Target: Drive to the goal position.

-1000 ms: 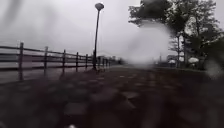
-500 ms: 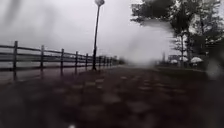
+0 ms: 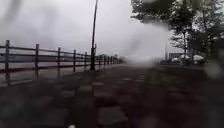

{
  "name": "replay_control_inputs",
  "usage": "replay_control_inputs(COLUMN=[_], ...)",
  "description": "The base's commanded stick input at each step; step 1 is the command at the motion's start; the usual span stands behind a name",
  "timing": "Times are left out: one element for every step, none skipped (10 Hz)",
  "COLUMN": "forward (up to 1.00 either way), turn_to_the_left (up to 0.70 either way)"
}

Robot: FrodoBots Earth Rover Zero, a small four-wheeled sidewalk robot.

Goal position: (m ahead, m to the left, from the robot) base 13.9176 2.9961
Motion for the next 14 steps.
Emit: replay_control_inputs(forward=[1.0, 1.0, 1.0, 1.0, 1.0, 1.0, 1.0, 1.0, 1.0, 1.0, 1.0, 1.0, 1.0, 1.0], turn_to_the_left=[-0.18, 0.0, 0.0, 0.0, 0.0, 0.0, 0.0, 0.0, 0.0, 0.0, 0.0, 0.0, 0.0, 0.0])
